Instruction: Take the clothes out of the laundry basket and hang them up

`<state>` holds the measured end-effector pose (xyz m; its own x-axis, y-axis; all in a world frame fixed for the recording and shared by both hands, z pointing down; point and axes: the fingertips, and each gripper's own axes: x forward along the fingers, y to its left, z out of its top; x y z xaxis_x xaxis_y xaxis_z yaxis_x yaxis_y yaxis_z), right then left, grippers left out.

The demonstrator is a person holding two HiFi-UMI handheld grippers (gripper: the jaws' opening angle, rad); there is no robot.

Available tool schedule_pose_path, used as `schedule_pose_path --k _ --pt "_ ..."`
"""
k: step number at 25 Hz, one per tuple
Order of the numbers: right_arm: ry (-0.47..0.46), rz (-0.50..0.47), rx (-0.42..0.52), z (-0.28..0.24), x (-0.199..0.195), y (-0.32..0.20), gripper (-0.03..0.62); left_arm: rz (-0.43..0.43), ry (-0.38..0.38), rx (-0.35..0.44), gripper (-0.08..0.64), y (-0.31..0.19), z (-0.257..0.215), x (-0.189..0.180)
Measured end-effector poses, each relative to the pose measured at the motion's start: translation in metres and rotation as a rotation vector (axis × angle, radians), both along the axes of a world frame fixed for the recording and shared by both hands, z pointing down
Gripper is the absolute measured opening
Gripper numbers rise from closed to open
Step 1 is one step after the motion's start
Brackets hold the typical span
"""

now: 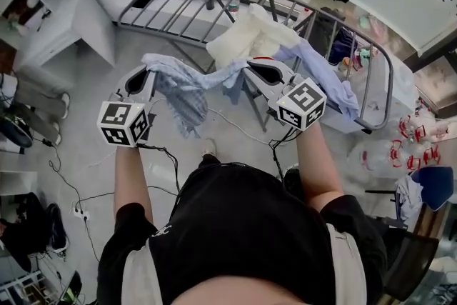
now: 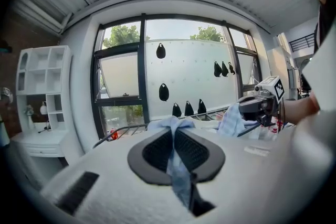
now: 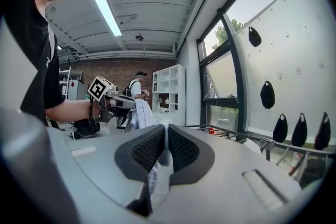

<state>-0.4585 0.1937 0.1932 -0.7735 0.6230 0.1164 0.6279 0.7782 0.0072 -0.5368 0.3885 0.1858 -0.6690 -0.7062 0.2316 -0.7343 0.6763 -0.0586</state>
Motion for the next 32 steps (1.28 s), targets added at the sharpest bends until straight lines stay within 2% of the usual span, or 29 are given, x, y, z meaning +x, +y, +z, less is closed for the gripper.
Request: schedule_pose_path --k 7,14,23,32 --pt "-0.030 -0.047 0.041 -0.019 -0.069 0.030 0.035 -0.060 -0.105 -0.013 0.019 0.037 -0.043 -0.063" --pt "-0.066 -0.001 0.061 -0.041 -0.131 0.033 0.035 -0.053 -0.208 -0.019 0.018 0.052 -0.102 -0.130" --pt "-0.069 0.250 0.063 -0.058 -0.204 -0.005 0.035 0.026 -0.268 -0.032 0.018 0.024 -0.160 -0.227" --pt "-0.041 0.542 0.107 -0.061 -0.259 -0.065 0.035 0.112 -0.293 -0.041 0.018 -0.052 -0.178 -0.315"
